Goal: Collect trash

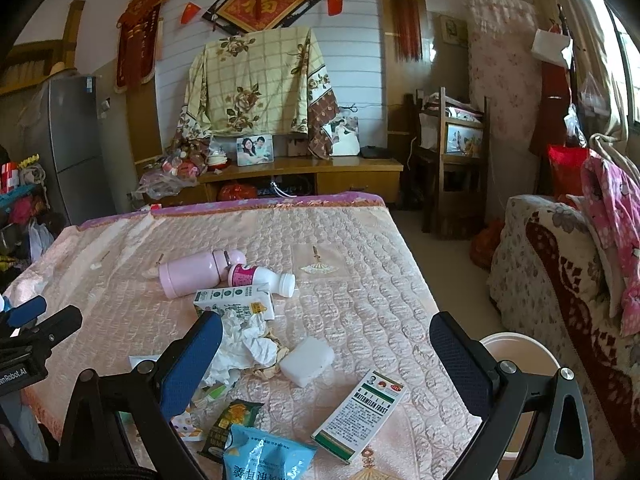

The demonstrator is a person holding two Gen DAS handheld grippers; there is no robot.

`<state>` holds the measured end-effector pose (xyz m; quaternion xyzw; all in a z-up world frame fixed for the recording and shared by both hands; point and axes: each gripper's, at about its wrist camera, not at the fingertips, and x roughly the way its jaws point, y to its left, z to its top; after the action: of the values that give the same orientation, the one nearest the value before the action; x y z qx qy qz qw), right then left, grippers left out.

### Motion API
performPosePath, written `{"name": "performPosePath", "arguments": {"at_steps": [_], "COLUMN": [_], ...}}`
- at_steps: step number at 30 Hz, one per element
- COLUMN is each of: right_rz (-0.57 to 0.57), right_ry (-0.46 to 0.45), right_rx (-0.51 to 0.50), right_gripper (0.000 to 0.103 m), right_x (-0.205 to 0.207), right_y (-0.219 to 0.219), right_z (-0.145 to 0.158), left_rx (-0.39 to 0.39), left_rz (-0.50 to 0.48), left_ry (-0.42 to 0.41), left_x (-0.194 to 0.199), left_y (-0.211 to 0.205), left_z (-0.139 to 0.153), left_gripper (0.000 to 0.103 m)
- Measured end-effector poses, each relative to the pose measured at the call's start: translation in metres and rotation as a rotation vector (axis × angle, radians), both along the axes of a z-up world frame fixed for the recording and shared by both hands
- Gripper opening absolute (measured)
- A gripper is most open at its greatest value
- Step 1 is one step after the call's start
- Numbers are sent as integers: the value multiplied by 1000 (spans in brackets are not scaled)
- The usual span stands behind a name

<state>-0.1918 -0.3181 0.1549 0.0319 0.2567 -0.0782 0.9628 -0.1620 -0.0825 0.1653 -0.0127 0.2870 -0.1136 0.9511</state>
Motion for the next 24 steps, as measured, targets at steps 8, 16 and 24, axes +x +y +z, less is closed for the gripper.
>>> {"name": "performPosePath", "arguments": {"at_steps": [8, 16, 24], "right_rz": [-2, -1, -3], "right_ry": [-4, -3, -8], "right_rx": [-5, -6, -12], "right_gripper": [103, 103, 103], "right_x": [0, 1, 1], "right_y": [2, 3, 2], "right_z": [1, 1, 2], "left_rx": [-5, -5, -6], "left_rz": [7, 6, 7], "left_ry": [-11, -12, -12], "left_x": [-1, 0, -1], "left_y": [-2, -2, 0], "left_z": [1, 2, 1], "left_gripper": [102, 102, 102]}}
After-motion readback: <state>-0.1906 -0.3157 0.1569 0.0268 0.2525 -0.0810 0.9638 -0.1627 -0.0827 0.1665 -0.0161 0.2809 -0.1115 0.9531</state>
